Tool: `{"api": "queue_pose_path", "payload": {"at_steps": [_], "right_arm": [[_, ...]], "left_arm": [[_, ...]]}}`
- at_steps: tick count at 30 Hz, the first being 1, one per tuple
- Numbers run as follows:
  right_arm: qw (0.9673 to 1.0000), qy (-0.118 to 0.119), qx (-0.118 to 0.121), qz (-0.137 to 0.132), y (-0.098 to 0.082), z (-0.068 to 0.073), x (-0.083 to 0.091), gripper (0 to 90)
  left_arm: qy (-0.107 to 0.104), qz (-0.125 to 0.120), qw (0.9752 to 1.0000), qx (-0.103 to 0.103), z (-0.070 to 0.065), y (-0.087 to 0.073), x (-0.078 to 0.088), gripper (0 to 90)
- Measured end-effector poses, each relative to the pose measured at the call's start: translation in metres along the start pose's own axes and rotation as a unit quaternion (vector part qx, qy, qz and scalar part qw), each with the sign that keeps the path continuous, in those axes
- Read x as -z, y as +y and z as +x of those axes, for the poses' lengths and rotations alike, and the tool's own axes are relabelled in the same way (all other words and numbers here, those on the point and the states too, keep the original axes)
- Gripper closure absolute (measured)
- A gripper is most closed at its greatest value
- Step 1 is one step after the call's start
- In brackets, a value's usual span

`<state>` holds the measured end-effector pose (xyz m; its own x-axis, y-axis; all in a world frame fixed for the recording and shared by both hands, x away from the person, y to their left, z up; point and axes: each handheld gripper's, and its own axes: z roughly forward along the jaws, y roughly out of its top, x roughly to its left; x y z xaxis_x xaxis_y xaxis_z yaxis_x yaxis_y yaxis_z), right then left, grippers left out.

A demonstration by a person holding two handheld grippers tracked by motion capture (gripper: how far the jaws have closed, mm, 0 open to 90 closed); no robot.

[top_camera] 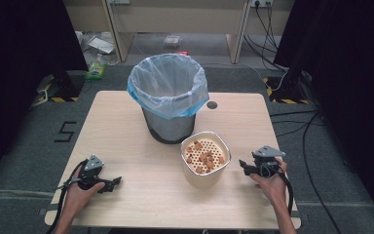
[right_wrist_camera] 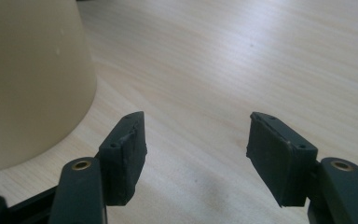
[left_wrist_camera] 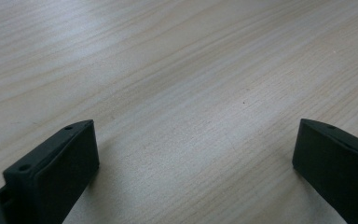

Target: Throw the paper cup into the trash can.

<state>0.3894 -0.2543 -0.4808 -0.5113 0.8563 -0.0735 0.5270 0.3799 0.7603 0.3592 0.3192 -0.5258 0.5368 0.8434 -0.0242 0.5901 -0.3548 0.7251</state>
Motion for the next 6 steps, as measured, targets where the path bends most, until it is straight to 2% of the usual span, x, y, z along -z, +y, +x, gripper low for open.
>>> {"api": "queue_pose_path", "payload": {"at_steps": [6], "right_arm": [[0.9998,-0.001,-0.001,0.02,-0.0048,0.0002,-0.0048,35.7]], "left_arm": [[0.0,0.001,1.0,0.0,-0.0001,-0.0001,0.0001,0.0]]}}
